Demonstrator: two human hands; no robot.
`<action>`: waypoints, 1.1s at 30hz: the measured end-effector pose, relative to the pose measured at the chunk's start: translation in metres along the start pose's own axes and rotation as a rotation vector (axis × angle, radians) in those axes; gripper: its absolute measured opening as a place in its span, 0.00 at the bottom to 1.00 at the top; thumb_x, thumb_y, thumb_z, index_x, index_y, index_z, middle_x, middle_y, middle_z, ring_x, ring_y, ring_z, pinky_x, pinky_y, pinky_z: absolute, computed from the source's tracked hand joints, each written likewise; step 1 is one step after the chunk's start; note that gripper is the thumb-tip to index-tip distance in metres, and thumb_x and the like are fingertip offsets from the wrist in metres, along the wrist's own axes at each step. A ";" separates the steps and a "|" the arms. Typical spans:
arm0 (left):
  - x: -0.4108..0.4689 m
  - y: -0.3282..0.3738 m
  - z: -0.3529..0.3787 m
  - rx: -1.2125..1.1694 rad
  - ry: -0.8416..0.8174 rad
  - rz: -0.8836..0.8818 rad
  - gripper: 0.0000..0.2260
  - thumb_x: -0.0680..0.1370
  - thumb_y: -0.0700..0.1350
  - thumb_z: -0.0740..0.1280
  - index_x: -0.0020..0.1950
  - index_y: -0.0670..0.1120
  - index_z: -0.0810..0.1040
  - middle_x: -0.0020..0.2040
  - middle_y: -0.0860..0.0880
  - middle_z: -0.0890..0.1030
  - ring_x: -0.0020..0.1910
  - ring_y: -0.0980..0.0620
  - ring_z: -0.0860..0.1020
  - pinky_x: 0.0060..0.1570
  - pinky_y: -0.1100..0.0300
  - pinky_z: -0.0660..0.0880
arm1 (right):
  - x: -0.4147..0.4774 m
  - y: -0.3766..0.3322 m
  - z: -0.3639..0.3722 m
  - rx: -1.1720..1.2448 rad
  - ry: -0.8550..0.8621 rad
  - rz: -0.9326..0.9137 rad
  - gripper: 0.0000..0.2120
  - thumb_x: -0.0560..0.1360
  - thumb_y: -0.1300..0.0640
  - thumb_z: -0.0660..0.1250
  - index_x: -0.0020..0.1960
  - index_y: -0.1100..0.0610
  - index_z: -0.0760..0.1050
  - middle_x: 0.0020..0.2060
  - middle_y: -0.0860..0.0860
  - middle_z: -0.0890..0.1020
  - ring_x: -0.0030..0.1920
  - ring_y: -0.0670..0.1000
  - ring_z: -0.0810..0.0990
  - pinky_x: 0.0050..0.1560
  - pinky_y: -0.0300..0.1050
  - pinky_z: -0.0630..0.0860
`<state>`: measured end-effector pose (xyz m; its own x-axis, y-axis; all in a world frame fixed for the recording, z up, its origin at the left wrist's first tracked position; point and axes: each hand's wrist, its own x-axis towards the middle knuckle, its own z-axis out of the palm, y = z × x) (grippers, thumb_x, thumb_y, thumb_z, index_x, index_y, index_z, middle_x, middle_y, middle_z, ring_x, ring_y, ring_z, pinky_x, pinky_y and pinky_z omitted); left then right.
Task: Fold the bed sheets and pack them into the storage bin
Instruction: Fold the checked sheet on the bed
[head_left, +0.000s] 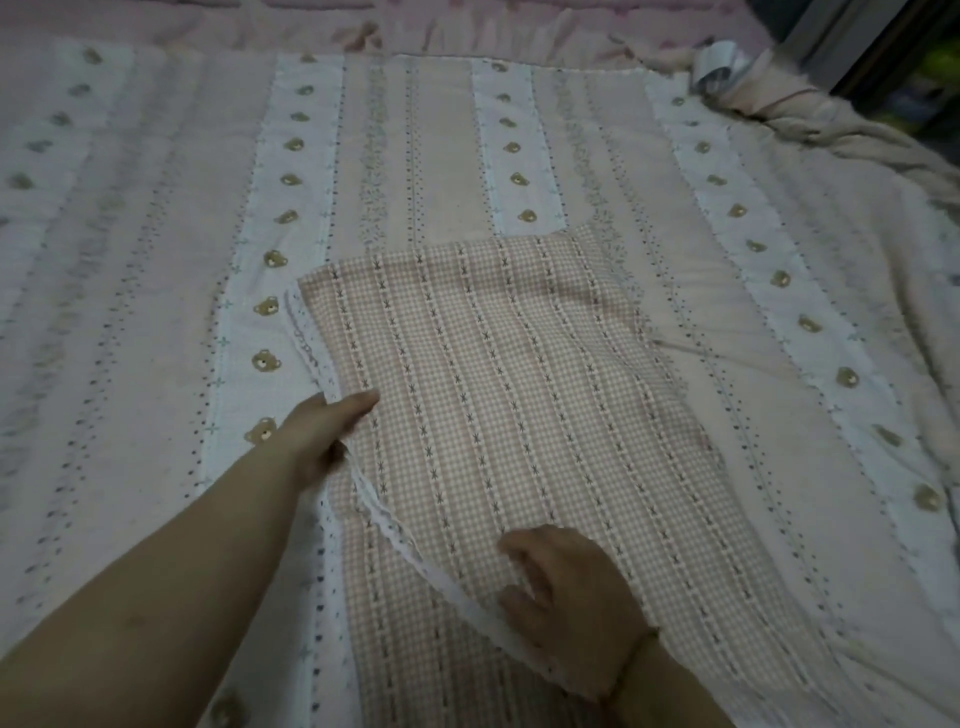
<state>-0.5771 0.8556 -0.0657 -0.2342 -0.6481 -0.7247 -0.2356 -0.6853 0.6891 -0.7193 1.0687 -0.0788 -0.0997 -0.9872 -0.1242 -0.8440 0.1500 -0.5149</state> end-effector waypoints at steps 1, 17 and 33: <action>-0.008 -0.005 0.002 0.007 0.003 -0.010 0.18 0.77 0.43 0.65 0.65 0.38 0.71 0.55 0.43 0.78 0.43 0.49 0.77 0.51 0.53 0.72 | -0.016 0.010 -0.003 -0.056 0.032 0.023 0.18 0.64 0.41 0.58 0.49 0.48 0.72 0.38 0.43 0.82 0.40 0.40 0.75 0.41 0.33 0.72; -0.157 -0.138 0.043 0.008 0.140 -0.124 0.23 0.76 0.39 0.67 0.69 0.34 0.66 0.65 0.38 0.73 0.60 0.40 0.73 0.54 0.54 0.69 | -0.142 0.067 -0.013 -0.292 0.298 0.159 0.04 0.60 0.63 0.61 0.28 0.58 0.74 0.24 0.52 0.74 0.22 0.51 0.73 0.24 0.29 0.50; -0.236 -0.231 0.040 -0.056 0.401 -0.101 0.17 0.78 0.38 0.63 0.65 0.33 0.70 0.60 0.37 0.75 0.52 0.43 0.75 0.52 0.54 0.69 | -0.196 0.066 -0.002 -0.225 0.262 -0.067 0.14 0.66 0.56 0.56 0.33 0.57 0.80 0.28 0.50 0.78 0.27 0.51 0.76 0.29 0.37 0.71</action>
<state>-0.5056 1.1798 -0.0536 0.1756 -0.6468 -0.7421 -0.1840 -0.7621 0.6207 -0.7564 1.2717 -0.0865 -0.1472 -0.9790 0.1410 -0.9453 0.0973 -0.3113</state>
